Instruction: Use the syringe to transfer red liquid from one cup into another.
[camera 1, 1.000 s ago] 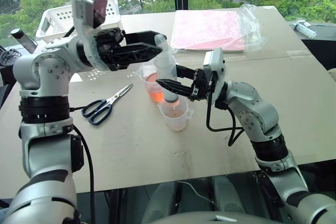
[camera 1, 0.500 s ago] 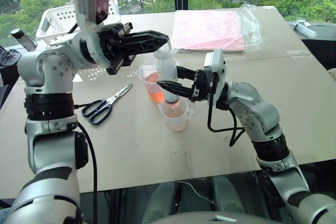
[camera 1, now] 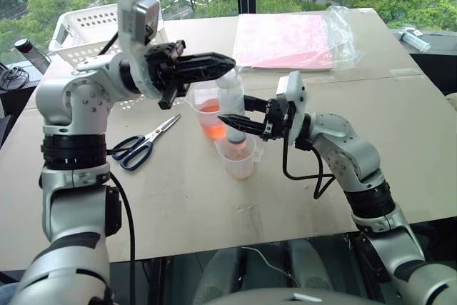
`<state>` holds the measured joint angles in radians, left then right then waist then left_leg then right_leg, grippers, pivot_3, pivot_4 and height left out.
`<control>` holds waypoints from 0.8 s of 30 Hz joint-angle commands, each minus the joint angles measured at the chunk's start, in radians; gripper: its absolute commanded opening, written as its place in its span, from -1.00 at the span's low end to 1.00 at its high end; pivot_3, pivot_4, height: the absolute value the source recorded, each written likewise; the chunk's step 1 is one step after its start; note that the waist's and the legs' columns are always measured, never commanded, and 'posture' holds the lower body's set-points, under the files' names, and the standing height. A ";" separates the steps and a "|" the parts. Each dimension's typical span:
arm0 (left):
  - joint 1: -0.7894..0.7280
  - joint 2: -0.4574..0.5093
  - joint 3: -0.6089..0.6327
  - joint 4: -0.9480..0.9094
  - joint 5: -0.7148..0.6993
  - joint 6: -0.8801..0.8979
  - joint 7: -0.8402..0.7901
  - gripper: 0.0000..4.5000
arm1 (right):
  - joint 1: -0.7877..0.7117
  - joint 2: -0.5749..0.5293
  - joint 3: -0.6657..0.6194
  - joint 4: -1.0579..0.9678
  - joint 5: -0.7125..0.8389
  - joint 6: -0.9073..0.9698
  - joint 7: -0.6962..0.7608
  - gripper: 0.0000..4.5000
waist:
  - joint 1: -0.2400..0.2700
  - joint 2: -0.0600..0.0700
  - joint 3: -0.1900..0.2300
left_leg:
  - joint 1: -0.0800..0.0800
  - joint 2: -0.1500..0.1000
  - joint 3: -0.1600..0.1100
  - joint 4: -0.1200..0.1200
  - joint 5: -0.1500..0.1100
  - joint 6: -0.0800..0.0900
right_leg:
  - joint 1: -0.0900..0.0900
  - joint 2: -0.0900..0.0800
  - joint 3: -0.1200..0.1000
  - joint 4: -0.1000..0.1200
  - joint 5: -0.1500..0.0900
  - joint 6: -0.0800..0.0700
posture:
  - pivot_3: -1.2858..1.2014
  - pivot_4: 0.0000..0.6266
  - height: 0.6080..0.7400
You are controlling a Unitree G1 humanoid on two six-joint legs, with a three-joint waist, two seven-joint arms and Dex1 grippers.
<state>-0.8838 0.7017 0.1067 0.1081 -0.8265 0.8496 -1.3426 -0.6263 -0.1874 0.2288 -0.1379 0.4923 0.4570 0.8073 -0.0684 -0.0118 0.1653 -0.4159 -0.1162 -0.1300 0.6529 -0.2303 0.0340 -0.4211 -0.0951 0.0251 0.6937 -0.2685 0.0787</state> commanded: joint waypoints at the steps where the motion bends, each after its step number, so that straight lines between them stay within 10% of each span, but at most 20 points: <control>1: 0.026 0.003 -0.054 -0.032 0.017 0.045 0.010 -0.98 | -0.051 0.010 -0.064 -0.049 0.004 -0.047 -0.030 -0.34 | 0.001 0.000 0.000 | 0.000 0.000 0.000 0.000 0.000 0.000 | 0.000 0.000 0.000 0.000 0.000 0.000 | 0.03 -0.52 1.00; 24: 0.075 0.020 -0.075 -0.077 0.004 0.079 0.022 -0.98 | -0.113 -0.003 -0.124 -0.082 0.059 -0.019 -0.048 -0.34 | 0.001 0.000 0.000 | 0.000 0.000 0.000 0.000 0.000 0.000 | 0.000 0.000 0.000 0.000 0.000 0.000 | 0.03 -0.52 1.00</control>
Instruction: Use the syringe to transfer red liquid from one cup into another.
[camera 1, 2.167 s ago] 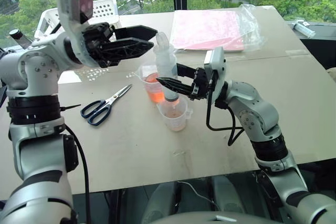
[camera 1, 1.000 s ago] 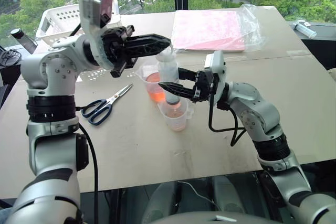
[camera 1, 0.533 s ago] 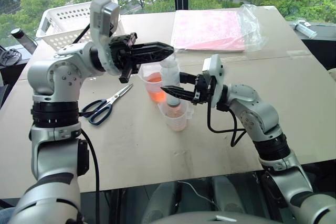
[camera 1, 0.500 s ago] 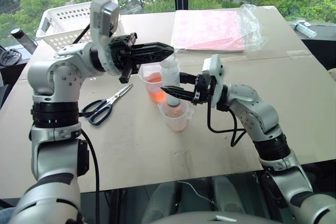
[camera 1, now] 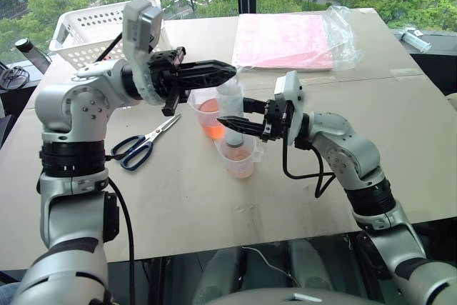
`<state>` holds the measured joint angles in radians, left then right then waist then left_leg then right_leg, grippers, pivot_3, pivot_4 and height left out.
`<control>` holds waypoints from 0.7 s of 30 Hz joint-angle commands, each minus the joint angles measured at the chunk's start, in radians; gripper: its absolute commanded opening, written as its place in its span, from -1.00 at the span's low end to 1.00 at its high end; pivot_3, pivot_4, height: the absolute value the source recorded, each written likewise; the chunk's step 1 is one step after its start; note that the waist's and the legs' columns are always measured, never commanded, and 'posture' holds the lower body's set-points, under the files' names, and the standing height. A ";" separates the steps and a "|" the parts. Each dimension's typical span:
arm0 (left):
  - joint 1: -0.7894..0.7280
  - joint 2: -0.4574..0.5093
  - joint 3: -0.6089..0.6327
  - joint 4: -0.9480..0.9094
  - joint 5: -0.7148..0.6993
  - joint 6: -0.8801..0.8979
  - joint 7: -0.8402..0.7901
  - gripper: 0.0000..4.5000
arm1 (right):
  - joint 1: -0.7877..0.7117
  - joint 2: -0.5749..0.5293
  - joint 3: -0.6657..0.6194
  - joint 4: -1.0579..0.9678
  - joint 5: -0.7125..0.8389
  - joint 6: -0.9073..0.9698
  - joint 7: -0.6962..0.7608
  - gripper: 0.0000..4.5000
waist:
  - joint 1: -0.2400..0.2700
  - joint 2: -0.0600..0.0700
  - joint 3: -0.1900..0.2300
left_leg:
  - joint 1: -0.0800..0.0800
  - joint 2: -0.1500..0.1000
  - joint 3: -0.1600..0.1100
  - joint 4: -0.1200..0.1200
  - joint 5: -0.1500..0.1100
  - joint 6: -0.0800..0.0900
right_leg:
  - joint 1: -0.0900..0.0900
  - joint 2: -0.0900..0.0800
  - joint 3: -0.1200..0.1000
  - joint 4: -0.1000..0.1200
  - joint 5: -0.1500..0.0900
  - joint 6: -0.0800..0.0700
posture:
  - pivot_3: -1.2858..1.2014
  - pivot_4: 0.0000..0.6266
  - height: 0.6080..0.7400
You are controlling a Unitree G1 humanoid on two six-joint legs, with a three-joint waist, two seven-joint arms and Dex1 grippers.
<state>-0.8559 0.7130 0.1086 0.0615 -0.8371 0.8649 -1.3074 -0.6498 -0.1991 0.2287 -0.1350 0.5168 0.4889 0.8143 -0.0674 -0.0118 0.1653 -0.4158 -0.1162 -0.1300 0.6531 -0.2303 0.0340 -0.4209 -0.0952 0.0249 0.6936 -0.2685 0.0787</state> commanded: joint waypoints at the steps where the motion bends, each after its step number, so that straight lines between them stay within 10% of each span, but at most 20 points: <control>1: 0.047 0.009 -0.077 -0.030 0.014 0.064 -0.011 -0.98 | -0.091 0.008 -0.127 -0.086 0.038 -0.049 -0.056 -0.34 | 0.000 0.000 0.000 | 0.000 0.000 0.000 0.000 0.000 0.000 | 0.000 0.000 0.000 0.000 0.000 0.000 | 0.03 -0.52 1.00; 21: 0.080 0.019 -0.109 -0.037 0.035 0.030 -0.029 -0.98 | -0.100 -0.010 -0.147 -0.098 0.065 -0.045 -0.072 -0.34 | 0.000 0.000 0.000 | 0.000 0.000 0.000 0.000 0.000 0.000 | 0.000 0.000 0.000 0.000 0.000 0.000 | 0.03 -0.52 1.00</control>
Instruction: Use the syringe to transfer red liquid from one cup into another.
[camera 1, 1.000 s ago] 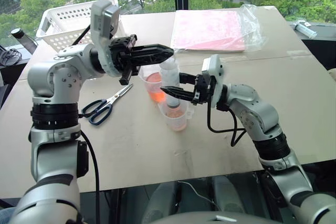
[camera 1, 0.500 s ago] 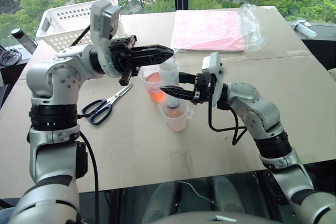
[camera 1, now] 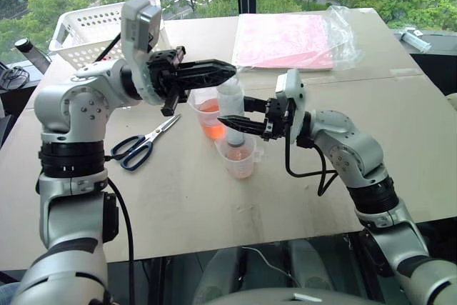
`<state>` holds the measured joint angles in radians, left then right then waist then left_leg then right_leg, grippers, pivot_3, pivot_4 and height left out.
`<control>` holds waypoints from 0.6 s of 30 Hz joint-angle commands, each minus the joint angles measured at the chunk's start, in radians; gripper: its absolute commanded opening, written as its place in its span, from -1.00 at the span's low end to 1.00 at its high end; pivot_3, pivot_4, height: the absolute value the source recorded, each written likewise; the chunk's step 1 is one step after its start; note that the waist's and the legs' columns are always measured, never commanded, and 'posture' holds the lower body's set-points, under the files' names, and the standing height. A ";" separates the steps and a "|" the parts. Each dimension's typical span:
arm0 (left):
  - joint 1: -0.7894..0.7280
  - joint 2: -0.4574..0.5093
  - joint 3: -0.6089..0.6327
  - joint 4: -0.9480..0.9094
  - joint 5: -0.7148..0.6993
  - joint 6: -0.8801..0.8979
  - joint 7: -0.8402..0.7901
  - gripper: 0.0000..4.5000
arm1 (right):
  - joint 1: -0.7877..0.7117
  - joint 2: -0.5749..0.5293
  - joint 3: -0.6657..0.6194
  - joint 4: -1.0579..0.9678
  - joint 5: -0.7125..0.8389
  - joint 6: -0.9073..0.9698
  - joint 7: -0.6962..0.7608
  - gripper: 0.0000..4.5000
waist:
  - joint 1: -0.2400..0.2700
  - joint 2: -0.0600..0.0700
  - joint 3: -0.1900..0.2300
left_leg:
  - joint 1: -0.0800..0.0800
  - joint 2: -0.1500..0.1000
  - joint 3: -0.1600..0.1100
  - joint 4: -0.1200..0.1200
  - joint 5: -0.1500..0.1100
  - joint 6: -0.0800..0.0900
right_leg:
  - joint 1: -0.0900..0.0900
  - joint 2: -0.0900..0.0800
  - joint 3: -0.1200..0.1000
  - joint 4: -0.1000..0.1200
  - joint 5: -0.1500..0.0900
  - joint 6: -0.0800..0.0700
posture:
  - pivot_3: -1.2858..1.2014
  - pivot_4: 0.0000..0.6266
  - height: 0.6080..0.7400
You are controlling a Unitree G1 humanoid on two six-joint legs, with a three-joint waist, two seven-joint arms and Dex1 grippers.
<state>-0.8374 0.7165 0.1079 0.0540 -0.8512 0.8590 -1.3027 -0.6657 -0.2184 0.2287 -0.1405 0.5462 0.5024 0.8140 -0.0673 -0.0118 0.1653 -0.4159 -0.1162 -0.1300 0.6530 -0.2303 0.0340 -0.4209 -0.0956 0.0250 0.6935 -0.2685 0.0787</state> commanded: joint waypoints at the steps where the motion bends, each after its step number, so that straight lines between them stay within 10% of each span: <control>1: 0.065 0.018 -0.116 -0.027 0.062 0.025 -0.035 -0.98 | -0.084 0.008 -0.148 -0.092 0.036 -0.059 -0.072 -0.34 | 0.000 0.000 0.000 | 0.000 0.000 0.000 0.000 0.000 0.000 | 0.000 0.000 0.000 0.000 0.000 0.000 | 0.03 -0.52 1.00; 18: 0.122 0.047 -0.165 -0.036 0.098 -0.026 -0.052 -0.98 | -0.101 0.003 -0.163 -0.080 0.036 -0.059 -0.075 -0.34 | 0.000 0.000 0.000 | 0.000 0.000 0.000 0.000 0.000 0.000 | 0.000 -0.001 0.000 0.000 0.000 0.000 | 0.03 -0.52 1.00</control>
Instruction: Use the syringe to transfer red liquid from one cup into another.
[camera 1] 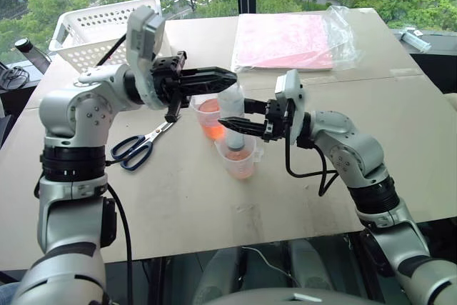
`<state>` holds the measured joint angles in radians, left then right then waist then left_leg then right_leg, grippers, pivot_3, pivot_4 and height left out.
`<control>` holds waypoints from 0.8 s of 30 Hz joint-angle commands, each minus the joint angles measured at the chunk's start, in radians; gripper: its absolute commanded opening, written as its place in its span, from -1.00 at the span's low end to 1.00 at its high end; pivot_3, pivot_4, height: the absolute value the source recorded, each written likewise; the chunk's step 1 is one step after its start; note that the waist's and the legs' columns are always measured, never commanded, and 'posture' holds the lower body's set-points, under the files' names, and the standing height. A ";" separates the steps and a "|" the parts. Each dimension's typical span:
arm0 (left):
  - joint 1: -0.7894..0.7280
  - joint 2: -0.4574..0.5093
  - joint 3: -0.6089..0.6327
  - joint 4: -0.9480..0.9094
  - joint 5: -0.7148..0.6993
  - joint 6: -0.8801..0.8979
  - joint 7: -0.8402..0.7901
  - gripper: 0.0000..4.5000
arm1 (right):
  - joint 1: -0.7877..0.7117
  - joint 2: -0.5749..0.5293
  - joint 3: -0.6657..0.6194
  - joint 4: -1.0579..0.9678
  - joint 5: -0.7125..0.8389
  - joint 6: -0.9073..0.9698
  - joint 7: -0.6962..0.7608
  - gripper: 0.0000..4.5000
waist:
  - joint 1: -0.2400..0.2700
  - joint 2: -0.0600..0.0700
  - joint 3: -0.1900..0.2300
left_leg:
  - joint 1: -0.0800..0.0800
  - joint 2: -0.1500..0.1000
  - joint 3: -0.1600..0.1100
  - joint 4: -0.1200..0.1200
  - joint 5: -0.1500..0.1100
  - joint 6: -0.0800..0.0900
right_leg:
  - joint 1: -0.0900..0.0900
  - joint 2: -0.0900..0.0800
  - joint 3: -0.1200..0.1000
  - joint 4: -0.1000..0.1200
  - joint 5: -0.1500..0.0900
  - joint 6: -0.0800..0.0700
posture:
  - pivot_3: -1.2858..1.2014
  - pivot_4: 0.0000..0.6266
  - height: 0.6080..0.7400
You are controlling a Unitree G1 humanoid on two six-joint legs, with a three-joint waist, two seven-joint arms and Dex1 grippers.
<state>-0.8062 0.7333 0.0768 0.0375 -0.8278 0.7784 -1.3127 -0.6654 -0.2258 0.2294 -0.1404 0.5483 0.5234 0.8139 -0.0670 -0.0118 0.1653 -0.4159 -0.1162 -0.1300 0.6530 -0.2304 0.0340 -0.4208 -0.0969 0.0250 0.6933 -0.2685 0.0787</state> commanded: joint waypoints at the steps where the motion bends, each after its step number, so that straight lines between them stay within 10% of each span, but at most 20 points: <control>1: 0.092 0.029 -0.133 -0.017 0.076 0.050 -0.040 -0.98 | -0.101 0.010 -0.164 -0.080 0.034 -0.080 -0.075 -0.34 | 0.000 0.000 0.000 | 0.000 0.000 0.000 0.000 0.000 0.000 | 0.000 0.000 0.000 0.000 0.000 0.000 | 0.03 -0.52 1.00; 5: 0.073 0.013 -0.118 0.006 0.066 0.054 -0.021 -0.98 | -0.095 0.007 -0.158 -0.081 0.029 -0.080 -0.070 -0.34 | 0.000 0.000 0.000 | 0.000 0.000 0.000 0.000 0.000 0.000 | 0.000 0.000 0.000 0.000 0.000 0.000 | 0.03 -0.52 1.00; 11: 0.043 -0.009 -0.067 0.008 0.013 0.083 -0.004 0.12 | -0.078 0.000 -0.146 -0.086 0.022 -0.083 -0.066 -0.34 | 0.001 0.000 0.000 | 0.000 0.000 0.000 0.000 0.000 0.000 | 0.000 0.001 0.000 0.000 0.000 0.000 | 0.03 -0.52 1.00; 24: 0.030 -0.003 -0.008 0.000 -0.031 0.129 -0.003 0.12 | -0.063 0.026 -0.146 -0.107 0.043 -0.056 -0.078 -0.34 | 0.001 0.000 0.000 | 0.000 0.000 0.000 0.000 0.000 0.000 | 0.000 0.000 0.000 0.000 0.000 0.000 | 0.03 -0.52 1.00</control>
<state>-0.8000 0.7269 0.1200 0.0612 -0.8602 0.8606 -1.2932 -0.6716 -0.2316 0.1775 -0.1561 0.5418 0.5192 0.7790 -0.0662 -0.0118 0.1654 -0.4160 -0.1161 -0.1300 0.6528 -0.2304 0.0340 -0.4208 -0.0968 0.0249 0.6930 -0.2685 0.0786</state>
